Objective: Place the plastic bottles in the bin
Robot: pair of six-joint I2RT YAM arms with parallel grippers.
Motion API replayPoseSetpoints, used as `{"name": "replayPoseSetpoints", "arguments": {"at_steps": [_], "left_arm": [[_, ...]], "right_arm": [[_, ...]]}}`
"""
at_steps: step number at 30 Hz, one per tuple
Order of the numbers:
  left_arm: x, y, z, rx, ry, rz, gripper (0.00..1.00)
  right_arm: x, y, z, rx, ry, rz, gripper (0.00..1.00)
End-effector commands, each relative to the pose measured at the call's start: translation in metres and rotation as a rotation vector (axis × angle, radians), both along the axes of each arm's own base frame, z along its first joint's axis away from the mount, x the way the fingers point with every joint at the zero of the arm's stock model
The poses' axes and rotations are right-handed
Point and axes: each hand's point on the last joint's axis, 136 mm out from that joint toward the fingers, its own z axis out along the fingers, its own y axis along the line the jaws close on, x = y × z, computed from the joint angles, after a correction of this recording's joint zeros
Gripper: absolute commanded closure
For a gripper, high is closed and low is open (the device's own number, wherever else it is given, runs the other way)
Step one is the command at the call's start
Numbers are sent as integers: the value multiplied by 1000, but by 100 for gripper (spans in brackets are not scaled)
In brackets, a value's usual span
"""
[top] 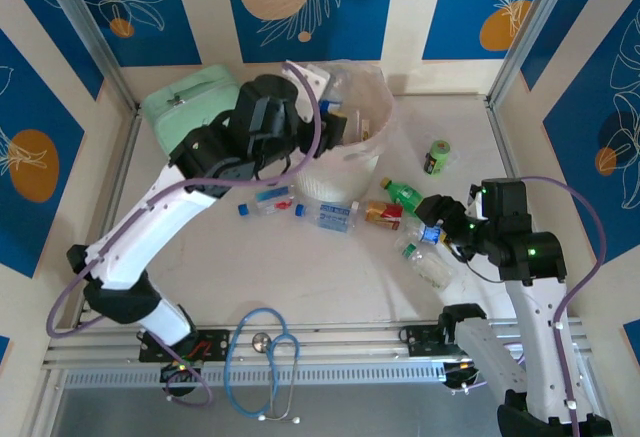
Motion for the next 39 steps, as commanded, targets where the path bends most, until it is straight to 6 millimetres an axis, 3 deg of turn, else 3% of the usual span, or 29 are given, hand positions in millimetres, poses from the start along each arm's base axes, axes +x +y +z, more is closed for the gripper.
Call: {"name": "replayPoseSetpoints", "arguments": {"at_steps": [1, 6, 11, 21, 25, 28, 32, 39], "left_arm": [[35, -7, -1, -44, 7, 50, 43], [86, -5, -1, -70, -3, 106, 43], [123, -6, -23, -61, 40, 131, 43], [140, -17, -95, 30, 157, 145, 41], [137, -17, -110, 46, 188, 143, 32], [134, -11, -110, 40, 186, 158, 21], [128, -4, -95, 20, 165, 169, 13], [101, 12, -21, -132, 69, 148, 11]], "right_arm": [[-2, 8, -1, 36, -2, 39, 18], [-3, 11, -5, 48, 3, 53, 18], [-7, 12, -10, 52, 10, 56, 18], [-9, 10, -17, 46, 24, 52, 18], [-9, 9, -18, 38, 24, 50, 18], [-8, 8, -18, 32, 21, 47, 18], [-7, 6, -17, 20, 20, 43, 18], [1, 2, -15, -7, 23, 32, 17]]}}
